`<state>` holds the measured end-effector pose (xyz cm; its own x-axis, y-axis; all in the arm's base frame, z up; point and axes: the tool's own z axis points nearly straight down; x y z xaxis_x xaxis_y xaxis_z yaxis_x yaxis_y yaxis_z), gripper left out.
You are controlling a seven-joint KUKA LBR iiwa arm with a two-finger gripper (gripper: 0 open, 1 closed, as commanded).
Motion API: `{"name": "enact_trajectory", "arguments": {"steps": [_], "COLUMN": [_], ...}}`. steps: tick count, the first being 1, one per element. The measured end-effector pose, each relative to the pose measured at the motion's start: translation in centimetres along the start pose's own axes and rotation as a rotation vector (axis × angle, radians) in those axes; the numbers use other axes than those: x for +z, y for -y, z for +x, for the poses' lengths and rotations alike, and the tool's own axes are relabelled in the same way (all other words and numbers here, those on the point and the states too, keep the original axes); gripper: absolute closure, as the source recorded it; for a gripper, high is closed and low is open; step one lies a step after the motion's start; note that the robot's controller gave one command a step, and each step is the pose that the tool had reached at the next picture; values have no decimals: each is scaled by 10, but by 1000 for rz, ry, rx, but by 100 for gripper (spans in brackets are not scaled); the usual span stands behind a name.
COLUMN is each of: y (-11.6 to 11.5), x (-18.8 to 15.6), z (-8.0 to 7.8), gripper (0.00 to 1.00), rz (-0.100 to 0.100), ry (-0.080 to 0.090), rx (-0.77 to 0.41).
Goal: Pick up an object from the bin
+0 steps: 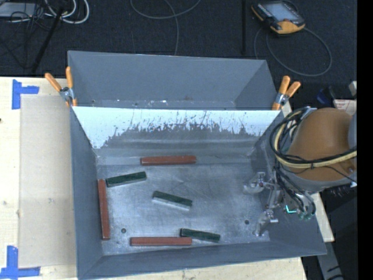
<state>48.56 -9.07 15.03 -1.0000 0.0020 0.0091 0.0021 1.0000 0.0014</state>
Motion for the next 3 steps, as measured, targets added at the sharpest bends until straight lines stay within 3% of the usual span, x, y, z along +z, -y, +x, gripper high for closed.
{"name": "enact_trajectory", "arguments": {"steps": [1, 2, 3], "y": [0, -52, -73], "x": [-3, 47, 76], "z": [-2, 5, -17], "gripper": [0, 0, 100], "rz": [1, 2, 0], "ry": [7, 11, 22], "rx": [-3, -66, 227]}}
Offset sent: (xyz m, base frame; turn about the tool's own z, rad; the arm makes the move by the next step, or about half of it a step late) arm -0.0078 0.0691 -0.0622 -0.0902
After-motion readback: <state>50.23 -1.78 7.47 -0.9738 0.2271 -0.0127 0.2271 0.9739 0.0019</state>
